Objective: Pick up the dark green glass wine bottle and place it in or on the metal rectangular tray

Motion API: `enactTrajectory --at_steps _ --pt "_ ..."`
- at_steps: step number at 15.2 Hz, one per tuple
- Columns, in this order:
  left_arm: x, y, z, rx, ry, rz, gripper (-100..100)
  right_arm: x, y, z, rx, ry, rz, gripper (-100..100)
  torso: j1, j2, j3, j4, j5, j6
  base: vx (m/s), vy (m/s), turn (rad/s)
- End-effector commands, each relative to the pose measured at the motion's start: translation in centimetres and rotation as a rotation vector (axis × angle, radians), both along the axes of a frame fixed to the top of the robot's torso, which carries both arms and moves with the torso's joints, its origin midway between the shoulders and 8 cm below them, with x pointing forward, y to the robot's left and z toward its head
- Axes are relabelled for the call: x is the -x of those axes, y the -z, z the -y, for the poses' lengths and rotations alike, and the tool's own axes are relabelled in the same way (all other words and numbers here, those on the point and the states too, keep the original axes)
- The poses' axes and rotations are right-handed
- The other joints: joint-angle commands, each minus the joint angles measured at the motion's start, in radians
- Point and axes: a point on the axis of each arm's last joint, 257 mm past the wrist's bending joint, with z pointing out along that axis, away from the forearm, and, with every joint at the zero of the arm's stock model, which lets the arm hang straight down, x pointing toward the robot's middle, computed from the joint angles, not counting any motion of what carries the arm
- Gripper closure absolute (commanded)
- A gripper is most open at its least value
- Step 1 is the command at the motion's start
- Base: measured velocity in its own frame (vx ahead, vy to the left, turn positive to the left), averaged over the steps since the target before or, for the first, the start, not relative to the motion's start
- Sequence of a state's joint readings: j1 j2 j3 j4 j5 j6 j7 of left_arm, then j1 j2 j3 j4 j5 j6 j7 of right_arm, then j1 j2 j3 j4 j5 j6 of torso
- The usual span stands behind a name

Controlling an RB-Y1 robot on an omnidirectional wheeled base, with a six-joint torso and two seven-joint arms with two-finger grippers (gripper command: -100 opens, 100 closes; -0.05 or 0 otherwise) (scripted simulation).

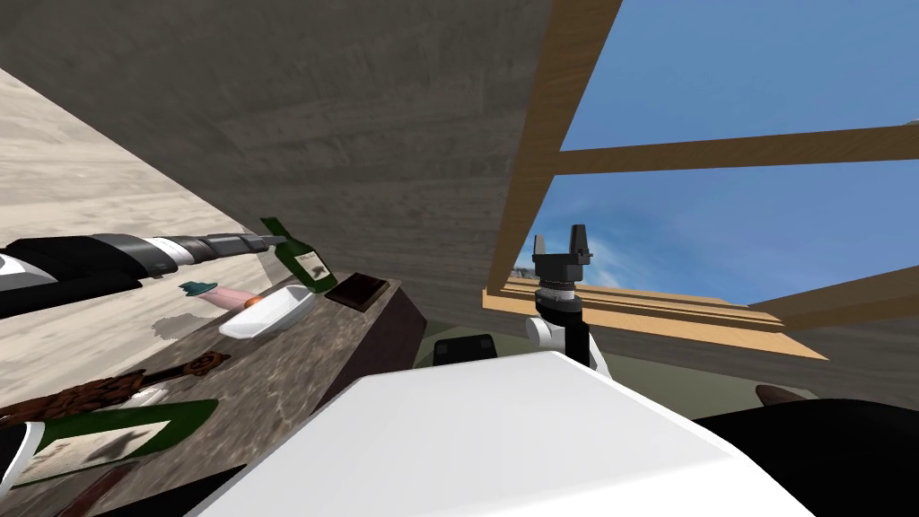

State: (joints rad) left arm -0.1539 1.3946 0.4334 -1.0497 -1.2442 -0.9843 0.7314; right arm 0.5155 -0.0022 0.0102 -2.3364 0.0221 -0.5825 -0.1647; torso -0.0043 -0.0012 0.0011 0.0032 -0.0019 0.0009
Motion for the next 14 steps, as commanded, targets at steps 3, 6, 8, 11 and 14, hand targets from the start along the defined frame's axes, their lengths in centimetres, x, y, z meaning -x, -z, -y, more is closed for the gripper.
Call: enactTrajectory --at_steps 3,6,8,11,14 --pt "0.7 0.2 -1.2 0.037 -0.026 -0.021 100 0.0 0.0 0.0 0.0 0.0 0.0 0 0.0 0.0 0.0 0.0 0.0 0.0 0.014 -0.018 -0.046" --pt "0.6 0.2 -1.0 0.03 -0.021 -0.017 -100 0.0 0.0 0.0 0.0 0.0 0.0 0 0.0 0.001 0.001 0.001 -0.001 0.0 0.004 -0.004 -0.005" --pt "0.6 0.2 -1.0 0.03 -0.021 -0.017 -100 0.0 0.0 0.0 0.0 0.0 0.0 0 0.0 0.002 0.001 0.001 -0.001 0.0 0.0 0.0 0.0" --pt "0.9 -1.7 -0.7 0.033 -0.02 -0.02 -100 0.0 0.0 0.0 0.0 0.0 0.0 0 0.0 0.002 0.001 0.001 -0.001 0.0 0.012 0.012 0.001" --pt "1.2 -3.1 -0.5 0.035 -0.021 -0.022 -100 0.0 0.0 0.0 0.0 0.0 0.0 0 0.002 0.001 0.001 0.001 0.0 0.0 0.025 0.028 0.0"
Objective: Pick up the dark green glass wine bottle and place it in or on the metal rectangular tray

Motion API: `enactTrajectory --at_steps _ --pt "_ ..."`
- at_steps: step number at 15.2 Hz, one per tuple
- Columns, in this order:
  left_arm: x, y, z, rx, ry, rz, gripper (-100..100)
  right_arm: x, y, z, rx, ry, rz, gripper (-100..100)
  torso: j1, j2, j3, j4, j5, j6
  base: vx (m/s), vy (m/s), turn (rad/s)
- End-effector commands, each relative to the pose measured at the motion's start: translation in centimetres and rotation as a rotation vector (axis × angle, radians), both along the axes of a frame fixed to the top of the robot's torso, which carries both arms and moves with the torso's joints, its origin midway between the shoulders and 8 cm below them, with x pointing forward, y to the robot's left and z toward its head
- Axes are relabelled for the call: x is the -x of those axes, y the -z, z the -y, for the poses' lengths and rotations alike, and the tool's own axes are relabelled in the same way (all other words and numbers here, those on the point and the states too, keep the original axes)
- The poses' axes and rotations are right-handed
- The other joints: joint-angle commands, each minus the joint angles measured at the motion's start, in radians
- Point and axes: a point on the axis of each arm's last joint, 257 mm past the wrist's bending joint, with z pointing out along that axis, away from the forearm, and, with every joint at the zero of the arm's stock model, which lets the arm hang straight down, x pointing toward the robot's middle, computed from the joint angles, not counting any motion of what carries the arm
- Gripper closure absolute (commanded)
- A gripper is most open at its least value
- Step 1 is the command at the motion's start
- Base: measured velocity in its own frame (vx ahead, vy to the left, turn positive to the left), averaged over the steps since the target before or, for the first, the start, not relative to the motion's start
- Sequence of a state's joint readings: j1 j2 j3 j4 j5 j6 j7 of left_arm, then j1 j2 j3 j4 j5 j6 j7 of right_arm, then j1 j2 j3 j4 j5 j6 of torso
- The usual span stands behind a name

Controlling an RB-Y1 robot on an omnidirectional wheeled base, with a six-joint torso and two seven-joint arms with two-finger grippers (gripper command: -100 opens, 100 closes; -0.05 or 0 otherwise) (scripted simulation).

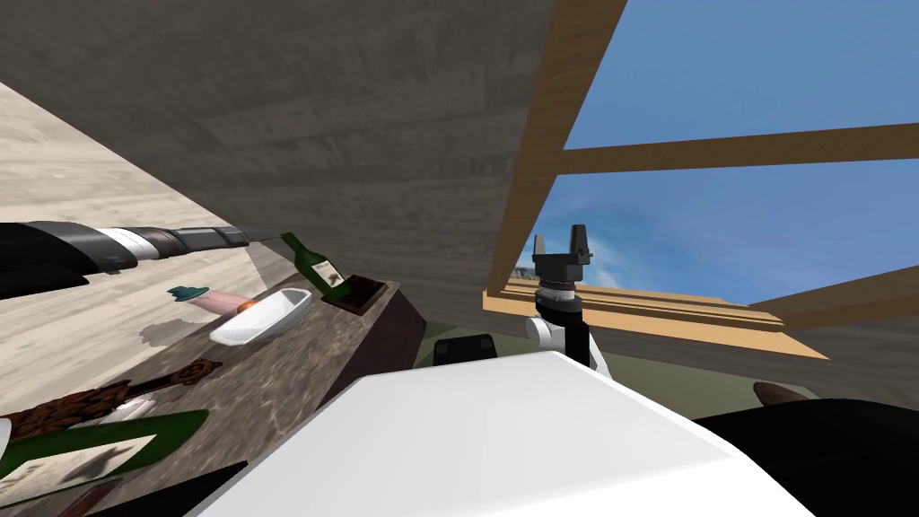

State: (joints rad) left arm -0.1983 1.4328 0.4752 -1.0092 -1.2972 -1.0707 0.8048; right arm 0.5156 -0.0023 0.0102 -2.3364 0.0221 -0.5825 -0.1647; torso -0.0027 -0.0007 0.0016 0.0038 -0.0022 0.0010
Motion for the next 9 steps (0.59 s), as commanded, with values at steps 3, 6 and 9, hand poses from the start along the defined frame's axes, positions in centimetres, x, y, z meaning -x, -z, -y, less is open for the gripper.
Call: enactTrajectory --at_steps 3,6,9 --pt "0.44 -2.0 0.49 0.004 -0.001 -0.005 -100 0.0 0.03 0.02 0.0 0.001 -0.001 0 0.0 -0.001 0.0 0.0 0.0 -0.001 0.022 0.022 -0.001" --pt "0.32 -1.55 0.42 0.003 0.0 -0.004 -100 0.0 0.03 0.02 0.0 0.001 -0.001 0 0.0 -0.001 0.0 0.0 0.001 -0.001 0.003 0.004 0.0" --pt "0.32 -1.55 0.42 0.003 0.0 -0.004 -100 0.0 0.03 0.02 0.0 0.001 -0.001 0 0.0 0.0 0.0 0.0 0.001 -0.001 0.0 0.0 0.0"
